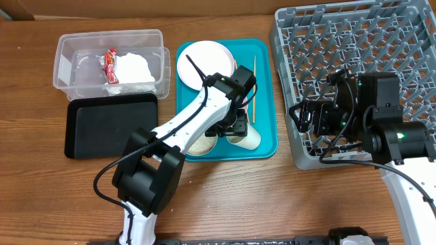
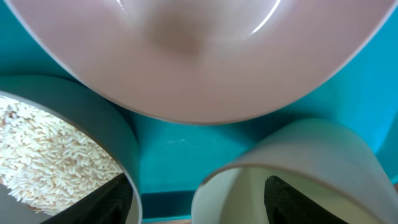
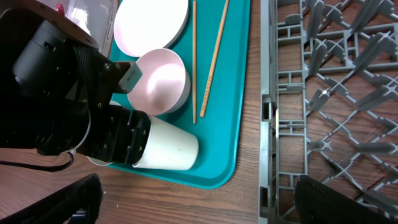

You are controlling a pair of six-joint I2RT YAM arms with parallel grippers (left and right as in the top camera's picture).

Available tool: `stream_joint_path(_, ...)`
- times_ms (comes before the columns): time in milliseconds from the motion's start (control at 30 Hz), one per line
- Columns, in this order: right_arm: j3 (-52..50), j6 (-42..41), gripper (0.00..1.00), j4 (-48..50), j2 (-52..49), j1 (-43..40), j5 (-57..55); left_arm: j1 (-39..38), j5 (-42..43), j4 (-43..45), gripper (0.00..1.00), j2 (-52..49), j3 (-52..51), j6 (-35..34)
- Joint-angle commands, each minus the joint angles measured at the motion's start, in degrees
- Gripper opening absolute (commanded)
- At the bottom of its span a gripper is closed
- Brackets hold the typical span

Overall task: Sort waste into correct bins and load items into the dishwasher
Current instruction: 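Move the left gripper over the teal tray toward the rice bowl, then grasp the rim of the rice bowl with the left gripper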

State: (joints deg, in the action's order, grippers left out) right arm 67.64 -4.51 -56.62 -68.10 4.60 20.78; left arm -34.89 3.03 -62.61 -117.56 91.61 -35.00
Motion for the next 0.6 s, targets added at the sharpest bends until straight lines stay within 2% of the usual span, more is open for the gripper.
stream_joint_path(0, 1.3, -0.2, 1.00, 0.1, 0.0, 0.2, 0.3, -0.1, 3.0, -0.1, 0.70, -0.3, 1.6, 3.3)
stream_joint_path(567, 1.3, -0.2, 1.00, -0.3, 0.0, 0.2, 0.3, -1.3, 4.5, -3.4, 0.70, 0.0, 6.8, 6.3)
